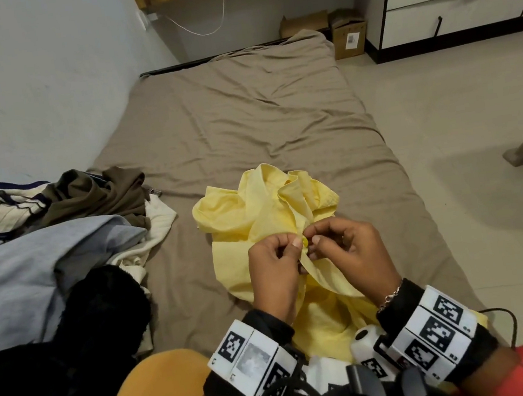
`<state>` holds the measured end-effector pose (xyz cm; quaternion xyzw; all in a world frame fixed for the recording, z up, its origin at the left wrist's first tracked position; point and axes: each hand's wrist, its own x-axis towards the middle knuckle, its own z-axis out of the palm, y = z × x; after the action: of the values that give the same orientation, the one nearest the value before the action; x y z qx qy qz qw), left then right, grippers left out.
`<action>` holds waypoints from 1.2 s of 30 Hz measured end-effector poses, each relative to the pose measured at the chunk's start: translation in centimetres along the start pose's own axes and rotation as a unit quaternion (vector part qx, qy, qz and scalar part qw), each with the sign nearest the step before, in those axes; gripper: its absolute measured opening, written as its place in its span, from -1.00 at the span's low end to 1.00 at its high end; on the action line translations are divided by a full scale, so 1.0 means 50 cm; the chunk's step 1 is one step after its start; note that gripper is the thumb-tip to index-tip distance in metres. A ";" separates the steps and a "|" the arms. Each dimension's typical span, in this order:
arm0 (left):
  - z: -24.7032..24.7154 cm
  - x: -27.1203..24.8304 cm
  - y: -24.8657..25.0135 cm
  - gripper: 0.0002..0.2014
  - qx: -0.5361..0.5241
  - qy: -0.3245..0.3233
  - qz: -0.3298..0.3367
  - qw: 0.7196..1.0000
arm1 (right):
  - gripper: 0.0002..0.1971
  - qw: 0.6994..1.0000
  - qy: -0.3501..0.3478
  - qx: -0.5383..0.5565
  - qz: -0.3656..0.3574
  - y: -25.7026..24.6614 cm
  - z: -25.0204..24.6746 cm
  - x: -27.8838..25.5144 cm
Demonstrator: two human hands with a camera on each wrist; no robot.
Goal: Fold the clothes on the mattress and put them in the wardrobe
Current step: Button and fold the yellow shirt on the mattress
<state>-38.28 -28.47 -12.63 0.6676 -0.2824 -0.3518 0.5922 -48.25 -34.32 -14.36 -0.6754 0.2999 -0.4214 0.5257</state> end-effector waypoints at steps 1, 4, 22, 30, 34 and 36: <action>-0.001 0.003 -0.001 -0.81 0.013 0.012 0.018 1.000 | -0.89 1.000 -0.002 -0.009 -0.006 -0.001 0.000 -0.001; 0.002 0.006 -0.001 -0.78 0.028 0.009 0.032 0.999 | -0.86 0.999 0.001 -0.033 -0.016 -0.002 0.003 -0.002; -0.012 0.026 0.026 -0.73 0.216 -0.049 0.034 0.975 | -0.94 0.990 0.039 -0.116 -0.064 0.010 0.013 -0.004; -0.020 0.010 0.047 -0.68 0.034 -0.094 -0.029 0.995 | -0.78 0.999 -0.004 -0.010 -0.035 -0.007 0.007 0.004; -0.023 0.004 0.054 -0.71 0.003 -0.105 -0.023 0.994 | -0.76 0.997 -0.024 0.073 -0.023 -0.016 0.007 0.006; -0.028 0.006 0.056 -0.72 -0.009 -0.115 -0.036 0.993 | -0.76 0.994 -0.019 0.112 0.002 -0.021 0.010 0.008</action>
<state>-36.86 -28.25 -9.82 0.6271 -0.3214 -0.4497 0.5488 -47.66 -34.17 -13.28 -0.6195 0.2420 -0.4388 0.6043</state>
